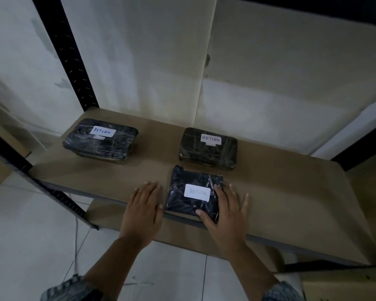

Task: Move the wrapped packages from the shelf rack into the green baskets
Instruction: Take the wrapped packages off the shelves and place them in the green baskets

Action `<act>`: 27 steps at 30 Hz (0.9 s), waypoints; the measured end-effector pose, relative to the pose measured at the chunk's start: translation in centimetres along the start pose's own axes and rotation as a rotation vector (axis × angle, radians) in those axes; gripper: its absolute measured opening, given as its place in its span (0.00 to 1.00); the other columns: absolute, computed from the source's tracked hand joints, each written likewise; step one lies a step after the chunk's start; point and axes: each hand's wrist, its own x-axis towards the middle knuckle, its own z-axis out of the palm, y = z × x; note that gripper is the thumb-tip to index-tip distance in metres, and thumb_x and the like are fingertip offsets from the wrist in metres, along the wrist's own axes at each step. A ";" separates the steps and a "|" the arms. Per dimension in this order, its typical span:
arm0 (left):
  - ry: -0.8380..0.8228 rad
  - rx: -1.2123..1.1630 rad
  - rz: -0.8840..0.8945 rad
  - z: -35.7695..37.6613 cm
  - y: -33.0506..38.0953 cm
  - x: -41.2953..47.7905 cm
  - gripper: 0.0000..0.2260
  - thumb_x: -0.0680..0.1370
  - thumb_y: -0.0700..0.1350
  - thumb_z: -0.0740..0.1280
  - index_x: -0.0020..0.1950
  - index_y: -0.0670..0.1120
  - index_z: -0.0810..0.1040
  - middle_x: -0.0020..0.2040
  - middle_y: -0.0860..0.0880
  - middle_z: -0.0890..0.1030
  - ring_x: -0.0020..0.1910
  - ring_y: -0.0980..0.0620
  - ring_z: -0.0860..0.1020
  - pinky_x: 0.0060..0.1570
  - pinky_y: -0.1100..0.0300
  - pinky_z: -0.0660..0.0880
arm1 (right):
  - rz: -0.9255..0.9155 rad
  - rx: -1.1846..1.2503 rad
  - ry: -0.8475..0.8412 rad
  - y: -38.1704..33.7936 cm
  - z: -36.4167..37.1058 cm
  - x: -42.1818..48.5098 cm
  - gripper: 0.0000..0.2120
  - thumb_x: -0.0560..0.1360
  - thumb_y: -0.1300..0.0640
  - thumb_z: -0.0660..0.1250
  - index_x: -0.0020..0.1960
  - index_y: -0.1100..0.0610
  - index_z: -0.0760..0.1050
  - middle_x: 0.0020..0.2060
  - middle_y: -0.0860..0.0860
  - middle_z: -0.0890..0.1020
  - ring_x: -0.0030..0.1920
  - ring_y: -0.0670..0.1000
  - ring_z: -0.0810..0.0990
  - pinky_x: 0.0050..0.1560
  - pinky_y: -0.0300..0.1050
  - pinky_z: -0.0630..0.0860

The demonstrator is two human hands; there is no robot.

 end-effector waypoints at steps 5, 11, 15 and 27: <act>0.010 0.027 -0.010 -0.2 0.0 0.9 0.22 0.74 0.48 0.54 0.64 0.40 0.72 0.62 0.40 0.75 0.65 0.41 0.69 0.66 0.45 0.62 | 0.012 0.052 0.088 0.1 -0.8 1.0 0.36 0.71 0.28 0.53 0.66 0.53 0.69 0.66 0.57 0.73 0.69 0.58 0.67 0.67 0.66 0.59; -0.027 0.045 0.044 0.2 -0.5 3.1 0.23 0.76 0.49 0.52 0.68 0.41 0.68 0.66 0.41 0.72 0.69 0.43 0.65 0.70 0.49 0.56 | 0.050 0.142 0.219 1.3 -2.0 8.5 0.27 0.73 0.39 0.58 0.69 0.48 0.62 0.65 0.63 0.72 0.67 0.65 0.68 0.62 0.64 0.69; -0.039 0.081 0.105 0.8 -1.0 2.9 0.23 0.77 0.49 0.52 0.68 0.40 0.69 0.66 0.41 0.73 0.68 0.43 0.67 0.70 0.52 0.53 | 0.224 0.043 -0.111 3.7 -0.6 13.9 0.28 0.74 0.33 0.54 0.72 0.37 0.56 0.72 0.59 0.62 0.73 0.64 0.55 0.70 0.61 0.60; 0.011 0.109 0.109 1.2 -1.1 2.7 0.22 0.77 0.49 0.52 0.67 0.41 0.70 0.65 0.42 0.74 0.67 0.44 0.67 0.71 0.47 0.50 | 0.215 0.569 0.012 2.1 -0.3 11.0 0.31 0.74 0.49 0.67 0.74 0.44 0.58 0.70 0.53 0.64 0.67 0.51 0.67 0.62 0.40 0.65</act>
